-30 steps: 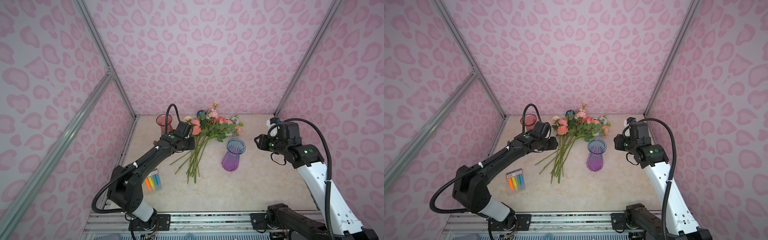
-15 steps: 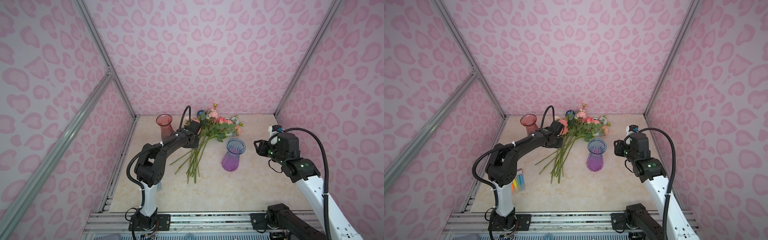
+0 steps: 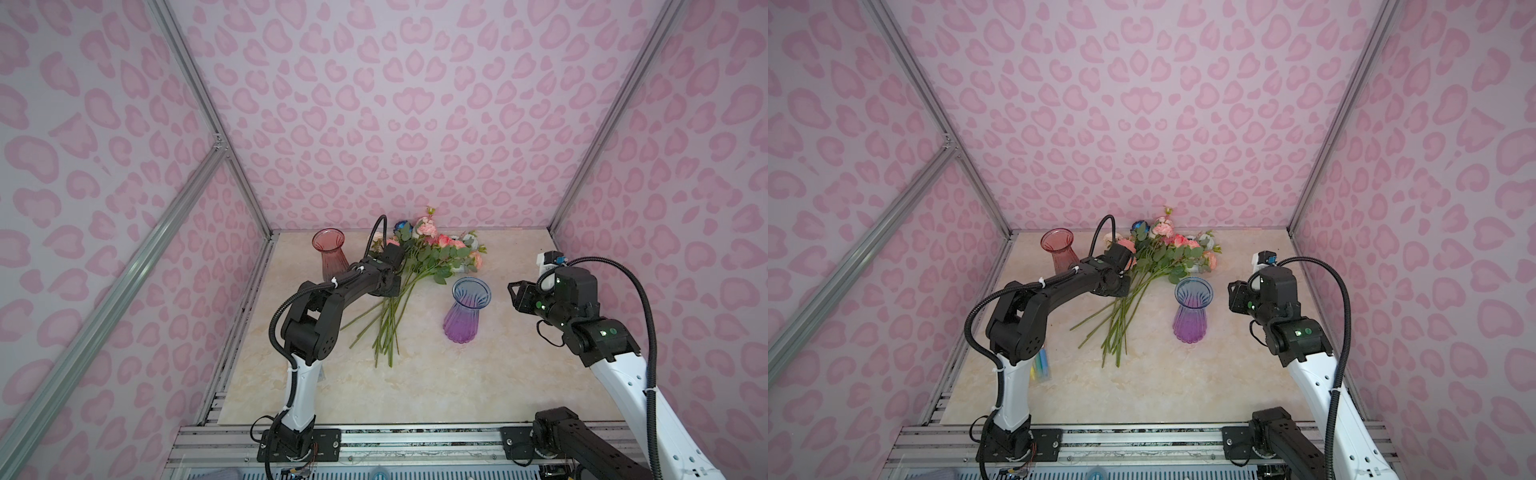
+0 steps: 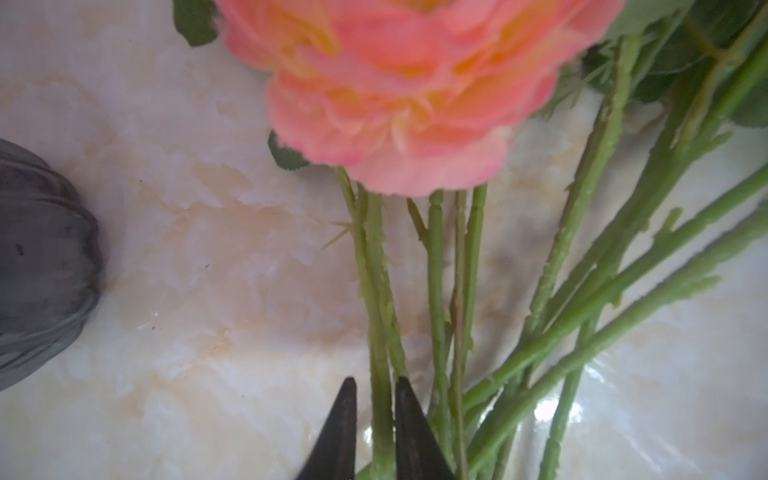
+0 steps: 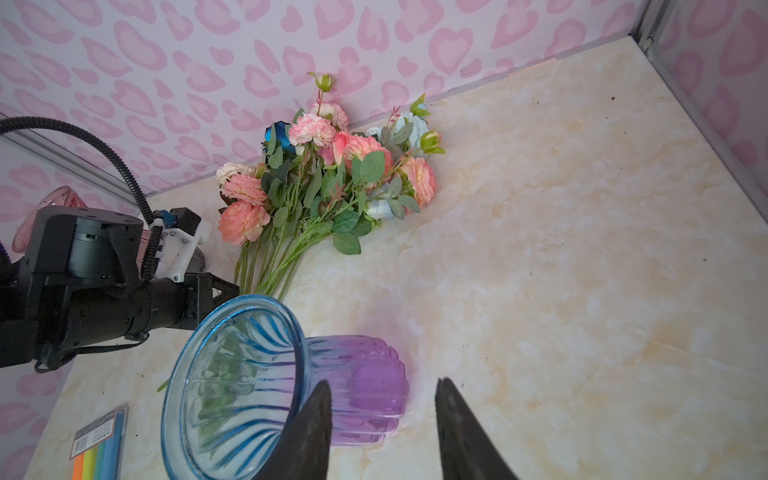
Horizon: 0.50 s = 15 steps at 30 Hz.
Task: Arrange the flowers into the vase
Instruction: 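Close the left gripper on one pink rose stem near the blooms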
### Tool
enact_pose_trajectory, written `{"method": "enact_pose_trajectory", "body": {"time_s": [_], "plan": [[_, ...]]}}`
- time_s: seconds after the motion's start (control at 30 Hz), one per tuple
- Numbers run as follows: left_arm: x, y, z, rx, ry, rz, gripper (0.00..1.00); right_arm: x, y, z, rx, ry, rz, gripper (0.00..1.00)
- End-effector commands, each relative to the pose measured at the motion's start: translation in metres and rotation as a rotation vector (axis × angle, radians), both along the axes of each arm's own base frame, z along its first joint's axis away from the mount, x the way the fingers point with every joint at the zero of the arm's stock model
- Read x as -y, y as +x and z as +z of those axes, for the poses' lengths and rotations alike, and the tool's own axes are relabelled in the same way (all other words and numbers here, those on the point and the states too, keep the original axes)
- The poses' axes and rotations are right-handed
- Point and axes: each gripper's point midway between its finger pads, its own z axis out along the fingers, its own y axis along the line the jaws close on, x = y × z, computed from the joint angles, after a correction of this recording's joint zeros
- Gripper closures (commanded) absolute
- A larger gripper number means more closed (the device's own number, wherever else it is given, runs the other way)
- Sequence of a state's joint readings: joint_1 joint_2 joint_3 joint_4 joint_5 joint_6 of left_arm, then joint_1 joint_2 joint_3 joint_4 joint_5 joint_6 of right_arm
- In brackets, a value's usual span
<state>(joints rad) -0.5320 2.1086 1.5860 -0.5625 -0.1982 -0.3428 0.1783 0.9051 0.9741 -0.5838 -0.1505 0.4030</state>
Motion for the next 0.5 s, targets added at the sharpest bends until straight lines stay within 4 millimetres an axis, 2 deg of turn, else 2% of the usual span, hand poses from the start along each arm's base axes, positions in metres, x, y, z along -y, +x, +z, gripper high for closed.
{"method": "enact_pose_trajectory", "body": {"time_s": [0.0, 0.3, 0.47], "plan": [[-0.0007, 0.0072, 0.0007, 0.025, 0.007, 0.008, 0.81, 0.0003, 0.0027, 0.0009, 0.016, -0.008, -0.001, 0.57], [-0.0047, 0.01, -0.0037, 0.013, -0.033, 0.015, 0.91, -0.0002, 0.0033, -0.001, 0.013, -0.006, 0.0, 0.57], [-0.0052, 0.0102, 0.0062, 0.024, -0.067, 0.017, 0.96, -0.0005, 0.0034, 0.0028, 0.023, -0.002, 0.002, 0.57]]}}
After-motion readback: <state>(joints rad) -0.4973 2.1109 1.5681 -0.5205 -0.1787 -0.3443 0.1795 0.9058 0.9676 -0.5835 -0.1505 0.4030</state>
